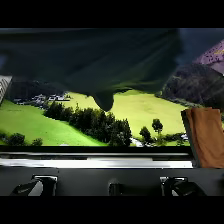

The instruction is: Fold the clothes and pants, and hang the long-sleeved shirts on hangers.

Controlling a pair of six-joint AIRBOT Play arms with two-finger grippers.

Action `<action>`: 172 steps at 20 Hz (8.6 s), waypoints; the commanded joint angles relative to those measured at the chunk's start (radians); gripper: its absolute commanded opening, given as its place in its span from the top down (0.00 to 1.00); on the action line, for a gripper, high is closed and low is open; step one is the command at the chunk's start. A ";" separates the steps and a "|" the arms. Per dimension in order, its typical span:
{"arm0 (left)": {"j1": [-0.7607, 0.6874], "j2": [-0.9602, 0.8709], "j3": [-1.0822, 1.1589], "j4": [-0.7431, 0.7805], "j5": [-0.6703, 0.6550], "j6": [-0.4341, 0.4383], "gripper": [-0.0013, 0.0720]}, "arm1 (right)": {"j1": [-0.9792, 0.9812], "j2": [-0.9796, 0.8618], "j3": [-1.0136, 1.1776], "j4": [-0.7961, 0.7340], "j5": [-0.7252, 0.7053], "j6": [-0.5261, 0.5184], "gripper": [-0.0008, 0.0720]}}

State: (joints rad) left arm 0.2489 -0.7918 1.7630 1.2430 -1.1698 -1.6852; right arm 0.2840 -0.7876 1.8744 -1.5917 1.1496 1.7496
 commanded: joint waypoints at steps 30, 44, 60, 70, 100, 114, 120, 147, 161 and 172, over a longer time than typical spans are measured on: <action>0.092 -0.939 -0.106 0.025 -0.118 0.008 0.10 | -0.147 -1.012 0.031 0.425 0.188 -0.014 0.30; 0.264 -0.668 -0.412 0.014 -0.209 0.010 0.11 | -0.183 -0.330 -1.418 1.093 -0.193 -0.396 0.33; 0.254 -0.669 -0.412 0.014 -0.226 0.010 0.11 | 0.022 -0.427 -1.433 1.220 -0.573 -0.412 0.43; 0.256 -0.667 -0.412 0.014 -0.226 0.071 0.11 | 0.007 -0.517 -1.416 1.290 -0.496 -0.526 0.95; 0.319 -0.616 -0.967 -0.306 0.080 0.459 0.16 | -0.394 -0.250 -1.256 0.690 -0.074 -0.211 0.95; 0.219 -0.520 -0.906 -0.346 0.095 0.435 0.97 | -0.393 -0.194 -1.050 0.802 -0.074 -0.471 0.95; 0.111 -0.333 -0.462 -0.345 0.096 0.304 0.97 | -0.393 -0.194 -0.580 0.732 -0.082 -0.577 0.95; 0.034 -0.397 -0.285 0.032 0.023 0.143 0.97 | -0.332 -0.642 0.139 0.415 0.284 -0.191 0.95; -0.073 -1.086 -0.033 0.059 0.136 0.074 0.97 | -0.225 -1.201 0.140 0.105 -0.026 -0.060 0.95; -0.118 -1.087 -0.060 0.060 -0.331 -0.003 0.96 | -0.225 -1.201 0.139 0.084 0.331 -0.074 0.95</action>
State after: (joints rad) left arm 0.1471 -1.8755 1.7180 1.3029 -1.4128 -1.6783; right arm 0.0578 -1.9865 2.0132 -1.5043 1.4044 1.6772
